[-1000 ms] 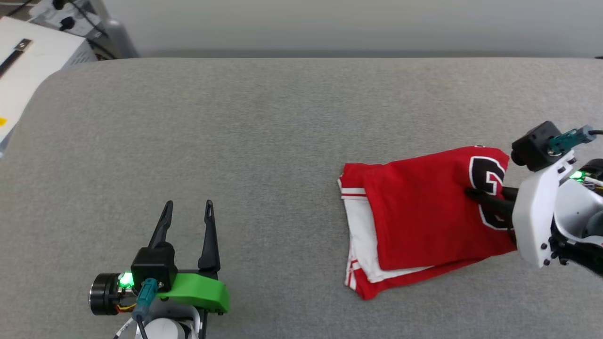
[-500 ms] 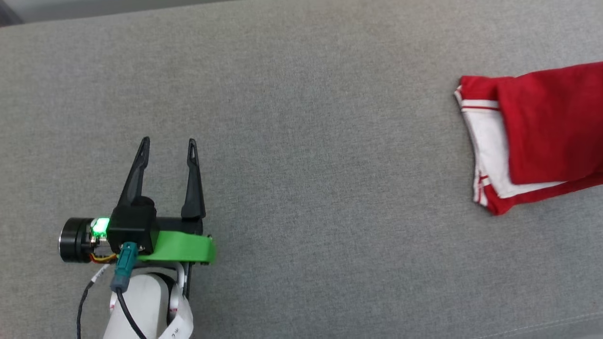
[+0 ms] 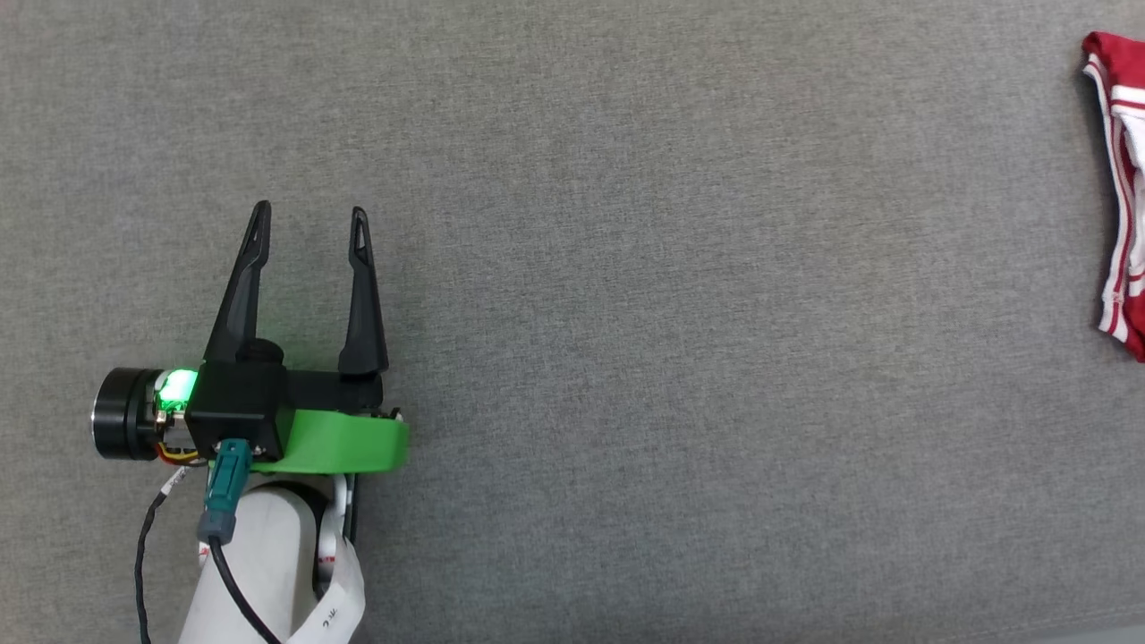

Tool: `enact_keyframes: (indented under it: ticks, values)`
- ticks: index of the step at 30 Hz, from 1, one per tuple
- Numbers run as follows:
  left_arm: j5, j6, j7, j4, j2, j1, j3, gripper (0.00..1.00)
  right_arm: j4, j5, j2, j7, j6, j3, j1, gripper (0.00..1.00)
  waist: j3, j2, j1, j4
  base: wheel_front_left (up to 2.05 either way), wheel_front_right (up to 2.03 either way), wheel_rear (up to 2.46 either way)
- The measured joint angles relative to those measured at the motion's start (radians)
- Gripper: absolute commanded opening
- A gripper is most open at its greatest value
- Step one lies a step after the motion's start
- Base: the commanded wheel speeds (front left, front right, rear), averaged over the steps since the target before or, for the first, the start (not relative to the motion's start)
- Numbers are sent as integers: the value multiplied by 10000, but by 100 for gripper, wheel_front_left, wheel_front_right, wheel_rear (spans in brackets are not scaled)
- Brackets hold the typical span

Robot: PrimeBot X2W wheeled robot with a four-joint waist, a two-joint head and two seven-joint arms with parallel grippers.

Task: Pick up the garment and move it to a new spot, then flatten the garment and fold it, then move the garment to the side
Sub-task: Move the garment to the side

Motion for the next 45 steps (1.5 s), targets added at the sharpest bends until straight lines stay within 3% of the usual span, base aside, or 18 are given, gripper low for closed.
enact_keyframes:
  ticks: [1, 2, 5, 10, 17, 22, 26, 37, 45]
  values:
    - [0, 8, 0, 6, 0, 0, -19, 100, 211, -84, 107, -104, 0, -127, -53, 36, 44, 0, 0, 50, 0, 0, 0]
    - [0, 58, 0, 8, -2, 0, -33, 100, 378, -142, 219, -163, 0, -198, -85, 100, 63, 0, 0, 97, 0, 0, 0]
    - [-2, 140, 0, 27, -6, 11, -52, 100, 600, -240, 545, -272, 0, -280, -102, 100, -54, 0, 0, 166, 0, 0, 0]
    - [-23, 263, 0, 115, -38, 183, -56, 100, 593, -859, 546, -1174, 0, -468, -98, 100, -565, 0, -1, 240, 0, 0, 0]
    - [-280, 318, 0, 328, -115, 990, -44, 100, -270, -2057, 934, -3923, 0, -1216, -47, 100, -1636, 0, -1, 302, 0, 0, 0]
    - [-368, 422, 0, 481, -186, 1540, -21, 100, -999, -3083, 2113, -5923, 0, -2079, 423, 100, -2463, 0, -2, 424, 0, 0, 0]
    - [-476, 433, 0, 596, -238, 1854, 6, 100, -1837, -3653, 3206, -6842, 0, -2529, 1104, 100, -3077, 0, -2, 590, 0, 0, 0]
    - [-545, 441, 0, 928, -286, 2354, 98, 100, -4633, -4261, 6194, -7304, 0, -2594, 3942, 100, -4382, 0, -2, 1296, 0, 0, 0]
    - [-625, 428, -2, 1143, -299, 2592, 182, 100, -4853, -4381, 7285, -7336, 0, -2439, 5996, 100, -5056, 0, -2, 1618, 0, 0, 0]
